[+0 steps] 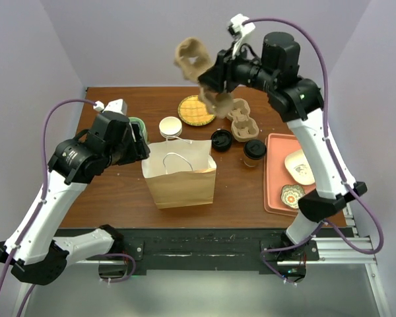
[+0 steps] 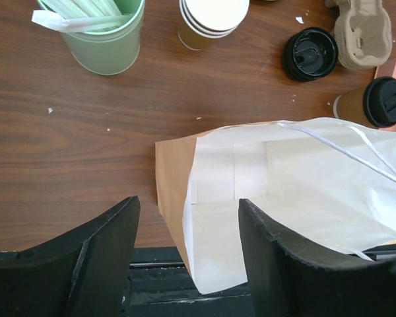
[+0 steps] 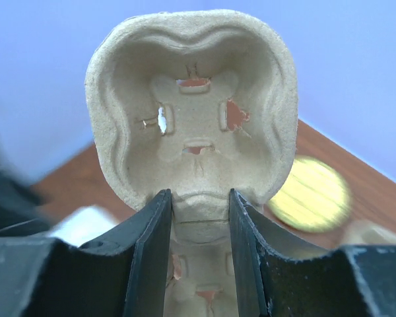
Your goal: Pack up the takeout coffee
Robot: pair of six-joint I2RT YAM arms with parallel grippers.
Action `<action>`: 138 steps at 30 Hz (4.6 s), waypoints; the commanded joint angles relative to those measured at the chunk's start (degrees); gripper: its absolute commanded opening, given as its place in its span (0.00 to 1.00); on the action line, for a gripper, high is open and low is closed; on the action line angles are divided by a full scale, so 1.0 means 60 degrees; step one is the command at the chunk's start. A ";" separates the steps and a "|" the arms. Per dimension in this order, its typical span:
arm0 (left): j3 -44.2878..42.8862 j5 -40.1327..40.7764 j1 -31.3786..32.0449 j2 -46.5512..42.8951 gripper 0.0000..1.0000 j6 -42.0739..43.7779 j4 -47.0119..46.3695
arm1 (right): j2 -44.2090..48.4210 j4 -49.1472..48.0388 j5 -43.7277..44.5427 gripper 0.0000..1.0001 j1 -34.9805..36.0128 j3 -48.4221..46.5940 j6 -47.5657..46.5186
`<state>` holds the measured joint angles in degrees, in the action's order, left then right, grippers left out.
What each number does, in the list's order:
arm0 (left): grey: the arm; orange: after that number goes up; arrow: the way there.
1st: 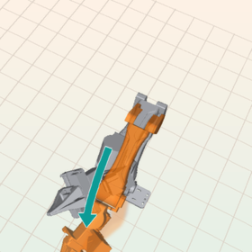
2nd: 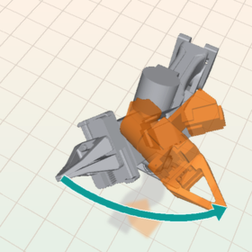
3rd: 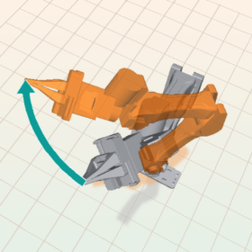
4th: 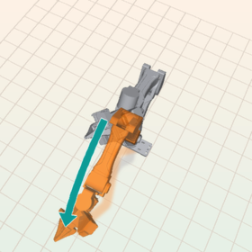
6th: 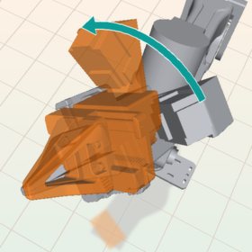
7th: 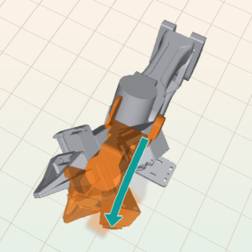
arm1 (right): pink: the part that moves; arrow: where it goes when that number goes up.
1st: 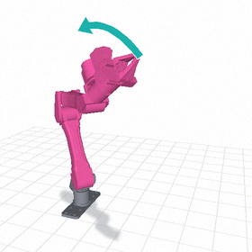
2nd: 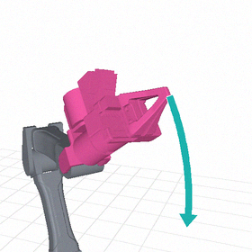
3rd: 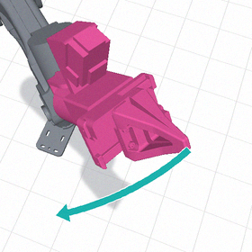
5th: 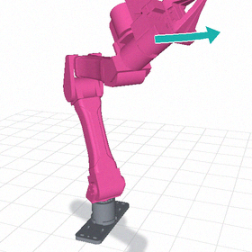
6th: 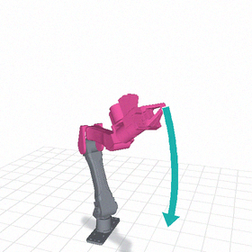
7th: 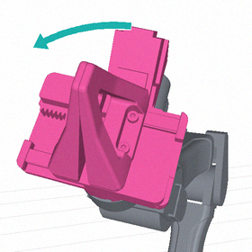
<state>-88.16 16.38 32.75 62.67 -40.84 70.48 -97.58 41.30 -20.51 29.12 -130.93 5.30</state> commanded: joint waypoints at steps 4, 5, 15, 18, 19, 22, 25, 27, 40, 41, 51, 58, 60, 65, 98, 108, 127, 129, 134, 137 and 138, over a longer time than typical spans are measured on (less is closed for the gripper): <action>0.0044 -0.0430 -0.0010 -0.0616 0.65 -0.0472 0.0001 | 0.1671 -0.3742 -0.3185 0.25 0.1283 0.3126 0.1821; 0.0190 -0.0445 0.0005 -0.0704 0.65 -0.0706 0.0060 | 0.2007 -0.4966 -0.3405 0.25 0.1356 0.3551 0.2131; 0.0615 -0.1484 -0.0010 -0.1361 0.59 -0.1967 -0.0172 | 0.2040 -0.7965 -0.4447 0.25 0.1767 0.4858 0.4227; 0.1157 -0.1762 -0.0010 -0.1757 0.58 -0.2304 -0.0539 | 0.1719 -0.8742 -0.4783 0.25 0.1972 0.4831 0.4915; 0.1347 -0.1763 -0.0010 -0.1803 0.57 -0.2392 -0.0555 | 0.1529 -0.9004 -0.4857 0.25 0.2016 0.4772 0.5222; 0.1495 -0.1734 -0.0010 -0.1993 0.57 -0.2627 -0.0570 | 0.1075 -0.9110 -0.5033 0.25 0.2133 0.4479 0.5488; 0.1539 -0.1676 -0.0010 -0.2125 0.56 -0.2730 -0.0613 | 0.0796 -0.9284 -0.5136 0.25 0.2163 0.4332 0.5809; 0.1612 -0.1632 -0.0010 -0.2242 0.56 -0.2846 -0.0671 | 0.0517 -0.9591 -0.5252 0.25 0.2206 0.4347 0.6161; 0.1964 -0.1310 0.0005 -0.2360 0.53 -0.3052 -0.0804 | -0.0142 -1.1671 -0.5897 0.24 0.2338 0.4552 0.8300; 0.1964 -0.1295 -0.0009 -0.2374 0.53 -0.3081 -0.0818 | -0.0172 -1.1746 -0.5985 0.24 0.2367 0.4537 0.8388; 0.2139 -0.1309 0.0005 -0.2389 0.53 -0.3125 -0.0965 | -0.0318 -1.1089 -0.6278 0.24 0.2368 0.4801 0.7820; 0.2154 -0.1310 0.0005 -0.2433 0.51 -0.3125 -0.1082 | -0.0465 -0.9229 -0.6059 0.23 0.2338 0.4479 0.6296; 0.2198 -0.1324 -0.0010 -0.2433 0.51 -0.3125 -0.1111 | -0.0509 -0.8644 -0.6059 0.23 0.2280 0.4362 0.5812; 0.2417 -0.1222 -0.0010 -0.2448 0.51 -0.3067 -0.1111 | -0.0348 -0.7896 -0.5665 0.23 0.2134 0.4392 0.4892; 0.2667 -0.0753 -0.0009 -0.1891 0.48 -0.2422 -0.1155 | 0.0516 -0.6401 -0.4741 0.22 0.0903 0.5240 0.3908; 0.0484 -0.2666 -0.0009 -0.1539 0.50 -0.0724 -0.4031 | 0.0516 -0.6590 -0.4726 0.22 0.0917 0.5226 0.4155; 0.2359 -0.2833 -0.0024 -0.0500 0.00 -0.0898 -0.5242 | 0.0545 -0.6546 -0.4609 0.22 0.0874 0.5152 0.4229; 0.2345 -0.2760 -0.0010 -0.0339 0.00 -0.1176 -0.5009 | 0.0575 -0.6532 -0.4580 0.22 0.0874 0.5196 0.4200; 0.2769 -0.2862 -0.0010 -0.0352 0.00 -0.1834 -0.4848 | 0.0604 -0.6561 -0.4535 0.22 0.0888 0.5255 0.4214; 0.3120 -0.2818 -0.0024 -0.0571 0.00 -0.2128 -0.4847 | 0.0633 -0.6561 -0.4492 0.22 0.0888 0.5284 0.4200; 0.3266 -0.2789 -0.0024 -0.0631 0.00 -0.2187 -0.4876 | 0.0648 -0.6561 -0.4477 0.22 0.0874 0.5284 0.4200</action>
<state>-71.02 -0.73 32.69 60.62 -50.33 40.84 -97.32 3.70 -47.92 34.33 -98.96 30.41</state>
